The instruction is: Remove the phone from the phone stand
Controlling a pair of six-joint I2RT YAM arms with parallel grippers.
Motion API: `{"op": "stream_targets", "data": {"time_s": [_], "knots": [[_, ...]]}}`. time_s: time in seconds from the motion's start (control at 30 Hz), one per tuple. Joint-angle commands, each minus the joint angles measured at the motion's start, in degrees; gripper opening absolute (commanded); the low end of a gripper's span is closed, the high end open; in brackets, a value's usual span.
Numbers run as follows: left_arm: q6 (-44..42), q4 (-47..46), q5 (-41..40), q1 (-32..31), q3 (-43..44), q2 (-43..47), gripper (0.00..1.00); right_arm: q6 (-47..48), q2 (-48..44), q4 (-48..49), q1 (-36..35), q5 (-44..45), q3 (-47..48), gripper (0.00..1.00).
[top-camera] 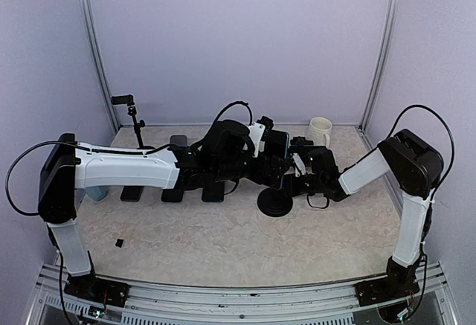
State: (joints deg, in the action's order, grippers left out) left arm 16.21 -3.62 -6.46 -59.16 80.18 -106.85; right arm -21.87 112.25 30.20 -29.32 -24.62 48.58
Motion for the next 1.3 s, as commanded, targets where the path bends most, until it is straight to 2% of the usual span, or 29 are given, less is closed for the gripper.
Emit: {"op": "stream_targets", "data": {"time_s": [0.0, 0.23, 0.67, 0.73, 0.97, 1.17, 1.27], "knots": [[-12.1, 5.0, -6.0, -0.2, -1.5, -2.8, 0.87, 0.4, 3.2, -10.6, -1.5, -2.1, -1.7, 0.32], [-19.3, 5.8, -11.0, -0.5, -0.8, -4.9, 0.86, 1.1, 2.5, -11.0, -1.5, -2.5, -1.9, 0.33], [-21.9, 5.1, -16.7, -1.8, -1.4, -3.8, 0.85, 1.4, 1.8, -11.8, -1.5, -2.6, -1.2, 0.35], [-22.5, 6.4, -18.1, -2.0, -0.2, -4.5, 0.87, 1.5, 1.8, -11.8, -1.5, -2.6, -1.1, 0.35], [-20.4, 6.8, -19.8, -2.5, 0.6, -2.9, 0.99, 2.4, 0.6, -13.2, -1.5, -1.9, -0.4, 0.37], [-16.4, 8.5, -20.1, -2.5, 3.6, -0.2, 0.99, 3.2, -1.6, -15.3, -1.5, -0.6, 0.8, 0.4], [-15.2, 6.3, -17.2, -2.5, 2.9, 2.4, 0.99, 3.4, -3.3, -16.5, -1.5, 0.4, 1.3, 0.44]]}}
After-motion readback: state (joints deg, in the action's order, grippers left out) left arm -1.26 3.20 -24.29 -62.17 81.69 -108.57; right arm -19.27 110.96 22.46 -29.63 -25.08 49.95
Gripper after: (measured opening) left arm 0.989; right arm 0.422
